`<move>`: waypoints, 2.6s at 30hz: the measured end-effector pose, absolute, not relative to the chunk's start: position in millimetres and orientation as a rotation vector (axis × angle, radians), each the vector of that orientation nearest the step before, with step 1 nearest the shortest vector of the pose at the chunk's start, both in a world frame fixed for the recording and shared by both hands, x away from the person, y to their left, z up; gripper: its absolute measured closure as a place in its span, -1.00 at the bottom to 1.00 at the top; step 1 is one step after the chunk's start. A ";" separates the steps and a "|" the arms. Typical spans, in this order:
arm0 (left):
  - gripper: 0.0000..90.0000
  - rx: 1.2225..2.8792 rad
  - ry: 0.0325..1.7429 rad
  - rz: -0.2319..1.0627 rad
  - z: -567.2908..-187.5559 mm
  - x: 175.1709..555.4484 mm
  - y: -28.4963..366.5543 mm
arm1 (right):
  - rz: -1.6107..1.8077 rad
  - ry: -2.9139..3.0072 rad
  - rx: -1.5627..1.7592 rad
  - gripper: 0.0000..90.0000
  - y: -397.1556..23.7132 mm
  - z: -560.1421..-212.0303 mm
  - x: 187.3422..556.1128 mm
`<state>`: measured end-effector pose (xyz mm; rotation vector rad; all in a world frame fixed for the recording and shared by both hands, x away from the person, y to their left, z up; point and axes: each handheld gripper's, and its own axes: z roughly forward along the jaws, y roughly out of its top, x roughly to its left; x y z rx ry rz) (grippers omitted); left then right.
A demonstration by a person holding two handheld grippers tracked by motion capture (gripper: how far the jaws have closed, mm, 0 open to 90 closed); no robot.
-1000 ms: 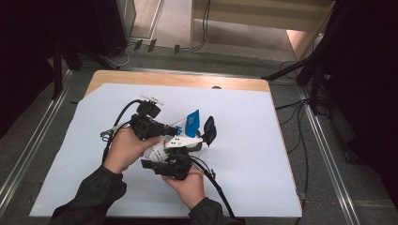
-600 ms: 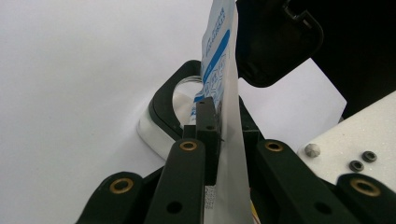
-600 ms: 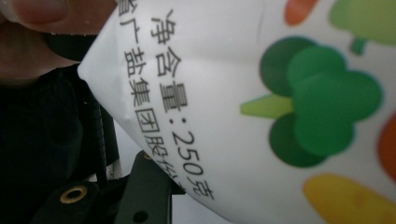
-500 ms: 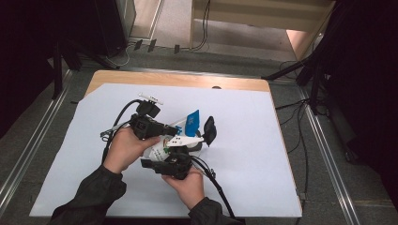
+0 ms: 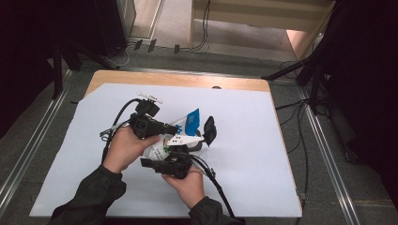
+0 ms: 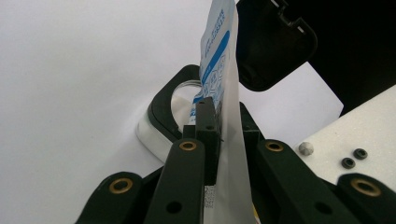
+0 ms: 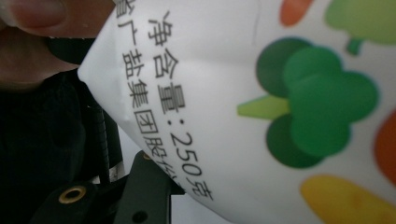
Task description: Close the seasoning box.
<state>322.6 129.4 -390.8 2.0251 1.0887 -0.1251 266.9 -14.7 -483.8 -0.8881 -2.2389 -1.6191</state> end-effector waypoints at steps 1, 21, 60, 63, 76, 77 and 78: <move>0.92 2.030 1.086 -0.122 -390.3 322.5 129.3 | -1.619 -2.242 -0.889 0.48 -14.5 -483.5 266.8; 0.90 2.029 1.080 -0.134 -391.6 324.4 122.4 | -1.608 -2.250 -0.914 0.49 -16.5 -484.0 266.9; 0.88 2.038 1.067 -0.149 -393.7 327.2 122.4 | -1.599 -2.226 -0.919 0.51 -18.7 -485.7 268.3; 0.92 2.037 1.063 -0.150 -393.3 327.4 122.7 | -1.603 -2.228 -0.920 0.52 -18.8 -485.3 268.1; 0.94 2.036 1.064 -0.144 -391.6 327.9 123.1 | -1.615 -2.215 -0.920 0.53 -19.1 -483.7 268.4; 0.94 2.037 1.067 -0.142 -391.5 327.9 123.1 | -1.615 -2.213 -0.921 0.53 -19.0 -483.7 268.4; 0.94 2.038 1.066 -0.141 -391.4 327.9 123.2 | -1.615 -2.214 -0.921 0.53 -18.9 -483.7 268.4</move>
